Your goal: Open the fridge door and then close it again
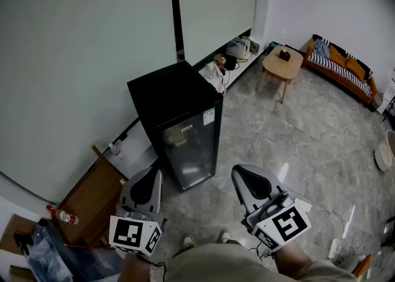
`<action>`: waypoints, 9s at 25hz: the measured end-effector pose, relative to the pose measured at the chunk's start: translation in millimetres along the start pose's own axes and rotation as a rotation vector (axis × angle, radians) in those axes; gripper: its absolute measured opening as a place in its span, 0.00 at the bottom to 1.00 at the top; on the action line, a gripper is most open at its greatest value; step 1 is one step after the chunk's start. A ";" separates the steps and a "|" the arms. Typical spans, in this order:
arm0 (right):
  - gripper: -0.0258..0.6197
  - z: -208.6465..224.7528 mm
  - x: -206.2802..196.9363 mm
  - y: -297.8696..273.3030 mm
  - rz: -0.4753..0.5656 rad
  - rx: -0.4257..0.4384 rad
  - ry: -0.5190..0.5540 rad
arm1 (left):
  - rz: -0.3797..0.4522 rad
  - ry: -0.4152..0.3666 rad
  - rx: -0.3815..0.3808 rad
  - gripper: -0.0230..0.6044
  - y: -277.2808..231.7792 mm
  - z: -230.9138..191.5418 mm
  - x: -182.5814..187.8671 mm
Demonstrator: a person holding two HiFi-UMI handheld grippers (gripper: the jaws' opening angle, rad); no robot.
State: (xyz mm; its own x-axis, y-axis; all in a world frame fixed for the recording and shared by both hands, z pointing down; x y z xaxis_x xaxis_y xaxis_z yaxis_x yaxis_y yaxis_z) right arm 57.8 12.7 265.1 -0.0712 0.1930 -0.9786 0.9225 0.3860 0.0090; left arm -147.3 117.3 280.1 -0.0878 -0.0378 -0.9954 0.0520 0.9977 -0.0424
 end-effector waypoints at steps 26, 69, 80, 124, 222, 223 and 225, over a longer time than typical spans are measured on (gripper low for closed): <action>0.04 6.4 -23.8 -56.5 -0.055 0.001 -0.025 | -0.004 0.013 0.053 0.15 -28.7 -72.4 6.6; 0.04 -8.8 -116.6 -213.6 -0.324 0.075 -0.069 | -0.299 0.012 -0.086 0.40 -196.7 -224.8 -128.4; 0.04 -4.8 -133.5 -216.3 -0.380 0.059 -0.084 | -0.330 0.003 -0.079 0.40 -212.5 -239.1 -146.5; 0.04 -17.8 -169.1 -171.6 -0.470 0.097 -0.123 | -0.353 0.074 -0.019 0.35 -189.5 -206.5 -156.5; 0.04 150.2 -207.5 91.8 -0.491 -0.357 -0.207 | -0.462 0.050 -0.642 0.06 -230.6 216.7 -180.6; 0.04 154.6 -209.5 93.3 -0.493 -0.361 -0.209 | -0.460 0.050 -0.639 0.06 -236.1 220.0 -181.0; 0.04 164.4 -211.0 96.1 -0.488 -0.367 -0.210 | -0.455 0.057 -0.624 0.06 -248.2 225.3 -181.5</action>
State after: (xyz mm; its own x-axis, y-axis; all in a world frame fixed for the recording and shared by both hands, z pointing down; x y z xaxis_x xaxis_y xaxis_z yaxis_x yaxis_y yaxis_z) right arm 223.9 -139.2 438.6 -0.3401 -0.2487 -0.9069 0.6105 0.6751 -0.4141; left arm 79.8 -136.0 452.1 -0.0184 -0.4651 -0.8851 -0.5699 0.7322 -0.3729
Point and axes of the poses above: the fingertips, and each gripper's own axes: y backward along the fingers, z to its right, x out of its top, the point moved 6 cm from there along y, backward along the fingers, and after that the axes turned 10 degrees about y, right-handed, at the moved point
